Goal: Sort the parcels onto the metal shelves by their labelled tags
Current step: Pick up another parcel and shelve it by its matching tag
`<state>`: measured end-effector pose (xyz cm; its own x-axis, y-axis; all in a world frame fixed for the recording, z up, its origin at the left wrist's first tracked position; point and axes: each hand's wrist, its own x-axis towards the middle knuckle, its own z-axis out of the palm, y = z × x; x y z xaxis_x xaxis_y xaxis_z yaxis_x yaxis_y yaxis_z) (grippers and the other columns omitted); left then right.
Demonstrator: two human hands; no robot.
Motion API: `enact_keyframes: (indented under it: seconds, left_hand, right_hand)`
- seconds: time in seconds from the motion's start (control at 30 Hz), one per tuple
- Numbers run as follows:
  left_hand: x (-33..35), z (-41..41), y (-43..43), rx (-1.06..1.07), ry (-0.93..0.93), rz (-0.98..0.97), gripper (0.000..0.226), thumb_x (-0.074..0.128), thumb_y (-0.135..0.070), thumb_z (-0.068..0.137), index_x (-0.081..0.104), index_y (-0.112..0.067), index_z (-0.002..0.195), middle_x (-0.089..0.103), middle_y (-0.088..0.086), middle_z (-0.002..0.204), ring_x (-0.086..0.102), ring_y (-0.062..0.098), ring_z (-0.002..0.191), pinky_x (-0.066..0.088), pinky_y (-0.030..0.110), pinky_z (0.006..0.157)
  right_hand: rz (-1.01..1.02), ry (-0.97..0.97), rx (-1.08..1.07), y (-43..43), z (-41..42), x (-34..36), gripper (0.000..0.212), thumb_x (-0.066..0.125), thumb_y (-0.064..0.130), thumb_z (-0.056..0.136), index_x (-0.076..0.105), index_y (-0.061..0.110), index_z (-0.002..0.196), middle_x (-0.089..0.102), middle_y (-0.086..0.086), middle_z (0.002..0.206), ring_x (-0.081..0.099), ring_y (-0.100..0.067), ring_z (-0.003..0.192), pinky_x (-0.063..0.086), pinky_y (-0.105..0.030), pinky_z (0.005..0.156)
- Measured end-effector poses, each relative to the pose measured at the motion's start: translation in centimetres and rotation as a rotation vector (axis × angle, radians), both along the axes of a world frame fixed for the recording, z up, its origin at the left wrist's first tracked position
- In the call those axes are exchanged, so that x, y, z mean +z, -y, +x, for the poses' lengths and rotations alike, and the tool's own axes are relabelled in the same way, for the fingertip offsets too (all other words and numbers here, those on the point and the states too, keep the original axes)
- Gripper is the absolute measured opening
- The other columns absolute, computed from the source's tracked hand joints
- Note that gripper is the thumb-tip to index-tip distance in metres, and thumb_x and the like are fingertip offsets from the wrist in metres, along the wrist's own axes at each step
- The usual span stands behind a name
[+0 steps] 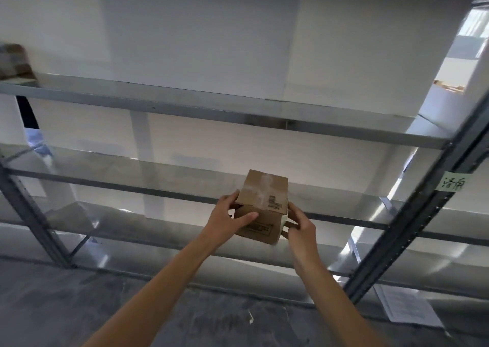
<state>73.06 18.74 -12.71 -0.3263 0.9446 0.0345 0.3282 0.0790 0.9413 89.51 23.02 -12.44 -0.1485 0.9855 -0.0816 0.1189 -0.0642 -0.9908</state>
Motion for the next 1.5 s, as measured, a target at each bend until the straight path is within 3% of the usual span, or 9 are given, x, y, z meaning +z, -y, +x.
enact_keyframes:
  seconds: [0.17, 0.3, 0.57, 0.83, 0.97, 1.17, 1.3, 1.4, 1.5]
  left_hand:
    - [-0.1, -1.1, -0.1, 0.064, 0.087, 0.049, 0.068, 0.074, -0.035, 0.076, 0.041, -0.023, 0.135, 0.054, -0.002, 0.128, 0.053, 0.015, 0.116, 0.051, 0.037, 0.096]
    - [0.3, -1.3, -0.4, 0.117, 0.074, 0.104, 0.054, 0.072, -0.035, 0.077, 0.046, -0.025, 0.124, 0.056, -0.009, 0.117, 0.054, 0.010, 0.107, 0.049, 0.021, 0.083]
    - [1.1, -2.4, -1.6, 0.084, 0.080, 0.151, 0.053, 0.063, -0.048, 0.080, 0.050, -0.028, 0.128, 0.055, -0.003, 0.125, 0.054, 0.013, 0.115, 0.050, 0.036, 0.096]
    - [2.3, -1.4, -1.9, 0.053, 0.084, 0.118, 0.066, 0.049, -0.060, 0.076, 0.045, -0.031, 0.134, 0.051, -0.002, 0.126, 0.052, 0.014, 0.112, 0.046, 0.030, 0.095]
    - [2.1, -1.0, -1.8, 0.033, 0.049, 0.206, 0.074, 0.062, -0.058, 0.070, 0.039, -0.029, 0.134, 0.057, -0.007, 0.126, 0.056, 0.012, 0.113, 0.043, 0.032, 0.102]
    - [2.1, -0.8, -2.6, -0.005, -0.138, 0.253, 0.073, 0.072, -0.055, 0.063, 0.033, -0.050, 0.125, 0.047, -0.009, 0.137, 0.048, 0.008, 0.121, 0.038, 0.023, 0.099]
    - [2.2, -0.4, -3.1, 0.046, -0.173, 0.254, 0.072, 0.075, -0.039, 0.072, 0.032, -0.044, 0.130, 0.045, -0.004, 0.138, 0.045, 0.010, 0.121, 0.039, 0.034, 0.105]
    - [2.6, -0.2, -3.5, 0.110, -0.125, 0.271, 0.068, 0.071, -0.036, 0.077, 0.037, -0.035, 0.135, 0.047, -0.004, 0.134, 0.045, 0.007, 0.114, 0.041, 0.032, 0.101]
    - [3.3, 0.4, -3.9, 0.161, -0.092, 0.270, 0.065, 0.066, -0.042, 0.078, 0.039, -0.033, 0.137, 0.047, -0.005, 0.127, 0.045, 0.007, 0.109, 0.042, 0.027, 0.095]
  right_hand:
    - [0.011, 0.018, -0.002, -0.2, -0.6, 0.4, 0.050, 0.034, -0.011, 0.092, 0.054, 0.025, 0.120, 0.058, 0.004, 0.118, 0.058, -0.018, 0.106, 0.051, -0.036, 0.092]
    - [0.045, 0.055, 0.002, -0.8, -1.1, 0.8, 0.048, 0.035, -0.011, 0.093, 0.055, 0.029, 0.111, 0.061, 0.002, 0.116, 0.058, -0.016, 0.108, 0.049, -0.035, 0.096]
    - [0.054, -0.030, 0.007, -1.4, -1.7, 2.1, 0.041, 0.037, -0.004, 0.095, 0.054, 0.029, 0.111, 0.060, 0.002, 0.114, 0.059, -0.017, 0.103, 0.048, -0.042, 0.099]
    - [0.150, -0.081, -0.010, -1.7, -1.3, 3.6, 0.037, 0.040, 0.001, 0.097, 0.058, 0.033, 0.101, 0.062, 0.006, 0.113, 0.058, -0.016, 0.109, 0.045, -0.030, 0.096]
    - [0.051, -0.189, -0.039, -2.4, -0.9, 3.5, 0.033, 0.038, 0.003, 0.098, 0.058, 0.025, 0.111, 0.063, -0.002, 0.118, 0.058, -0.023, 0.112, 0.047, -0.036, 0.099]
    - [-0.103, -0.405, -0.047, -2.9, -0.2, 4.6, 0.035, 0.036, -0.003, 0.097, 0.061, 0.023, 0.099, 0.063, -0.011, 0.113, 0.060, -0.026, 0.106, 0.052, -0.025, 0.078]
    - [-0.060, -0.344, -0.024, -3.4, -0.2, 4.9, 0.033, 0.043, 0.004, 0.097, 0.063, 0.030, 0.099, 0.065, -0.003, 0.110, 0.060, -0.023, 0.106, 0.052, -0.027, 0.083]
    - [-0.003, -0.274, 0.001, -3.5, -0.3, 4.7, 0.031, 0.043, 0.009, 0.097, 0.060, 0.030, 0.114, 0.062, 0.000, 0.121, 0.057, -0.023, 0.113, 0.048, -0.035, 0.093]
    - [0.058, -0.213, 0.018, -3.4, -0.6, 4.6, 0.032, 0.043, 0.012, 0.098, 0.055, 0.034, 0.118, 0.059, 0.005, 0.120, 0.055, -0.019, 0.110, 0.050, -0.028, 0.082]
